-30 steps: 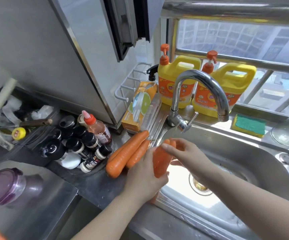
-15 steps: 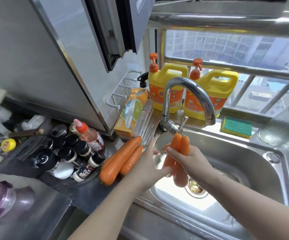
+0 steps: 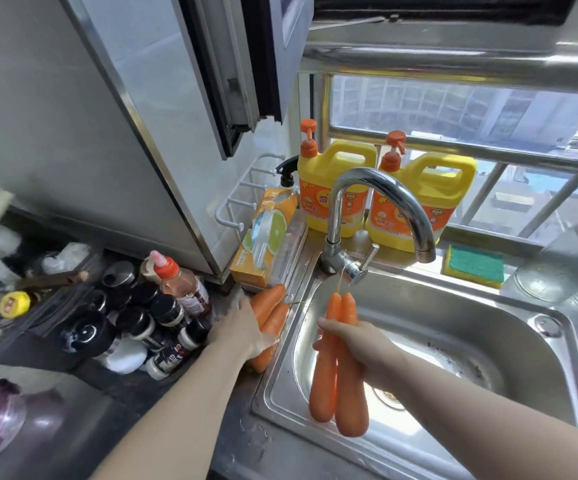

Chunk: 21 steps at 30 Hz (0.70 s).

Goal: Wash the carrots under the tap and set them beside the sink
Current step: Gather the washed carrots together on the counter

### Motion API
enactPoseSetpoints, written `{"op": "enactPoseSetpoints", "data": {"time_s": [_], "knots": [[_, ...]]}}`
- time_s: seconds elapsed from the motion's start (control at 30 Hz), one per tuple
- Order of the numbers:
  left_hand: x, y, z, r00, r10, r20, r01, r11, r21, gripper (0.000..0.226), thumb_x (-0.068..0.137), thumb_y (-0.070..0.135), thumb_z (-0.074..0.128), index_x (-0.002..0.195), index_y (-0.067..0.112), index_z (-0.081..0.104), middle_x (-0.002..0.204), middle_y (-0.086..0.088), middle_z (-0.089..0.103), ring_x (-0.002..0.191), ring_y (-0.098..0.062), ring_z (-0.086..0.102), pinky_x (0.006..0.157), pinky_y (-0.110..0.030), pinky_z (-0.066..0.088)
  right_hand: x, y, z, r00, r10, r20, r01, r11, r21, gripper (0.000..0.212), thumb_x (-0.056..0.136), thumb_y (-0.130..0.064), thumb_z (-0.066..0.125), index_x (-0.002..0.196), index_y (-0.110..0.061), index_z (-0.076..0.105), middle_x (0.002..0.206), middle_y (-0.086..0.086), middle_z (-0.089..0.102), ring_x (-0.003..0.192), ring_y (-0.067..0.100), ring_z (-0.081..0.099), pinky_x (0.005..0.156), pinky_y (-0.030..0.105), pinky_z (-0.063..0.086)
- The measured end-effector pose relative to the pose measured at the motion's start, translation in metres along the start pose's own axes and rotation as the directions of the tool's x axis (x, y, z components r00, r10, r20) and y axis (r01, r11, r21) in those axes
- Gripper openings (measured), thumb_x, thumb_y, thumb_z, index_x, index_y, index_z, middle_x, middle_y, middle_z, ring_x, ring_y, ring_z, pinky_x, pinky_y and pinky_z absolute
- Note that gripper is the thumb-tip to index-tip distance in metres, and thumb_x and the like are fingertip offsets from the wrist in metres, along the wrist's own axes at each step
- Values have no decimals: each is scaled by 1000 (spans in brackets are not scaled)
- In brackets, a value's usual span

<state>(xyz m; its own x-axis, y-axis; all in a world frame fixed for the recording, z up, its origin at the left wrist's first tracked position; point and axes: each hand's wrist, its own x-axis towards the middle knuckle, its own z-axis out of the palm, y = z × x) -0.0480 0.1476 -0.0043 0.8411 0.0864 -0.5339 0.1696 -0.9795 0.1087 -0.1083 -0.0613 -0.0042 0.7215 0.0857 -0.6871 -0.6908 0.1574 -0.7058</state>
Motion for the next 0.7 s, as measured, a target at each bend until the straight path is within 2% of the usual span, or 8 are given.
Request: {"op": "enactPoseSetpoints", "data": {"time_s": [0.07,0.17,0.3,0.37,0.47,0.6,0.7], "knots": [[3,2,3,1000,-8,13,8,1000,20,113,80,57,75,160,18,6,164,-7,19,140,-36,40,110,-52,42,9,0,10,998,56,20,-57,998,39,40,86,-28,78,111,0,64,88,17,75,79,25,73,72,34,58],[3,5,5,999,-42,6,42,999,34,112,80,55,76,160,15,8,163,-8,17,143,-35,35,111,-53,41,22,0,21,993,110,44,-113,991,67,40,87,-27,78,111,1,64,88,17,74,82,28,71,88,43,60],[8,3,2,998,-56,32,54,997,50,112,77,60,76,158,11,17,156,-16,27,138,-37,42,109,-50,44,36,6,32,983,166,82,-169,985,37,36,86,-30,77,106,-2,66,86,15,72,87,33,70,94,47,57],[11,0,4,999,-42,18,42,999,35,104,73,61,78,152,12,31,147,-16,36,130,-36,50,105,-49,48,41,11,37,978,185,93,-188,982,31,37,85,-30,78,107,-3,66,85,15,72,88,33,70,94,49,56],[11,-1,6,999,-50,8,50,998,31,94,70,65,79,141,12,45,138,-13,48,123,-34,56,98,-46,52,46,14,43,972,207,115,-211,977,26,40,85,-31,76,114,-4,67,91,15,74,84,31,71,82,42,59],[11,-1,5,998,-55,-13,55,998,25,93,70,65,79,139,13,47,137,-9,56,129,-33,52,100,-45,51,51,15,52,968,222,119,-222,975,-10,64,66,-37,84,120,-7,66,105,17,76,96,32,74,92,49,57],[11,0,5,999,-33,-20,34,999,31,96,71,60,79,145,13,40,143,-10,47,136,-35,43,106,-50,47,55,14,56,967,230,108,-227,973,-36,55,76,-34,82,122,-7,65,106,17,76,100,33,73,92,51,57]]}}
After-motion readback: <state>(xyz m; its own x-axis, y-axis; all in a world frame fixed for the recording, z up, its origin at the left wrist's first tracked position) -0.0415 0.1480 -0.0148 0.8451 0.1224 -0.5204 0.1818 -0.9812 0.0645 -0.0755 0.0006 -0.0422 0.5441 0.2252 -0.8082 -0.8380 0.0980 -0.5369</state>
